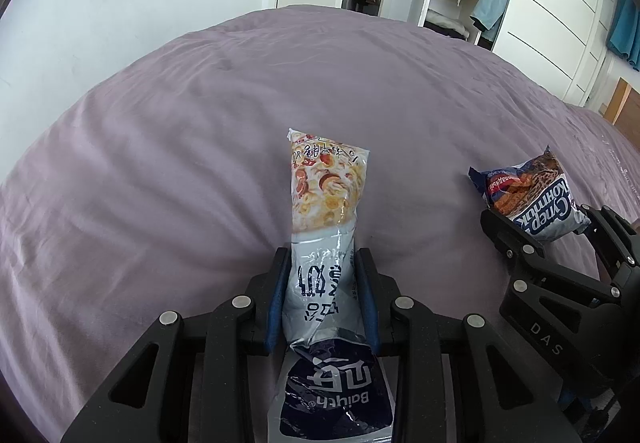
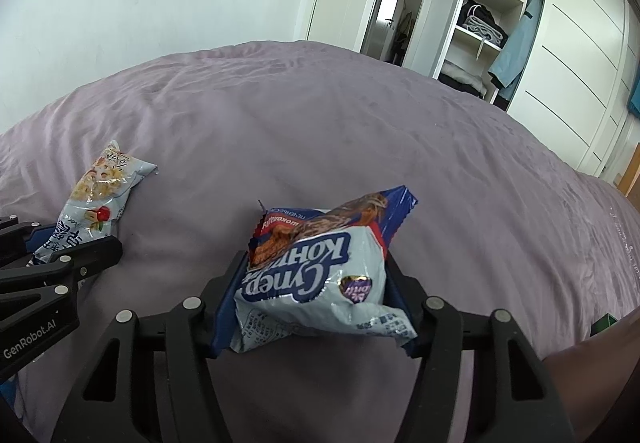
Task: Organize snacks
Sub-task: 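Lift the white-blue bar and blue packet and carry both over the green tray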
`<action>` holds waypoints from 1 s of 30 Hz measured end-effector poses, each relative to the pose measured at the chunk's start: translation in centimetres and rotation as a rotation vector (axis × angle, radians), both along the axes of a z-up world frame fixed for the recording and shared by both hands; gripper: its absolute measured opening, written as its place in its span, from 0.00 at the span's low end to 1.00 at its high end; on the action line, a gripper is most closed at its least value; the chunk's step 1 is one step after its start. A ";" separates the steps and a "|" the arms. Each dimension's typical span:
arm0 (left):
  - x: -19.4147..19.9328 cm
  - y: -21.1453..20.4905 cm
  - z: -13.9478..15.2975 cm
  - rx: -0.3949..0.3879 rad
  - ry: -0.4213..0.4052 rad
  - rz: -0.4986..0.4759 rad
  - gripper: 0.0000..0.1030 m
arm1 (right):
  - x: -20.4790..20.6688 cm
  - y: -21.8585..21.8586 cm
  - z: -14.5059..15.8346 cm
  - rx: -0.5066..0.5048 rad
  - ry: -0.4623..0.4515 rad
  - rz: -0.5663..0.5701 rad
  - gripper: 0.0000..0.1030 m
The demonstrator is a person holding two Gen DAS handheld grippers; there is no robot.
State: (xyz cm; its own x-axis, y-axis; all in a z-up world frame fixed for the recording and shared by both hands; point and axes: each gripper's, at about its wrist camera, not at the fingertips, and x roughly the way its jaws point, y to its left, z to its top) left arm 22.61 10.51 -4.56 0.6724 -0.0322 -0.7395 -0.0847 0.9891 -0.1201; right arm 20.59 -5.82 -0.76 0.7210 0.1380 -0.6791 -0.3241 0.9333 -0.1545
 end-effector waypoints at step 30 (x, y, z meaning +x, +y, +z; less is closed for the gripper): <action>-2.7 -1.6 3.7 0.032 -0.091 -0.049 0.15 | -10.5 -5.1 3.7 0.090 0.093 -0.108 0.55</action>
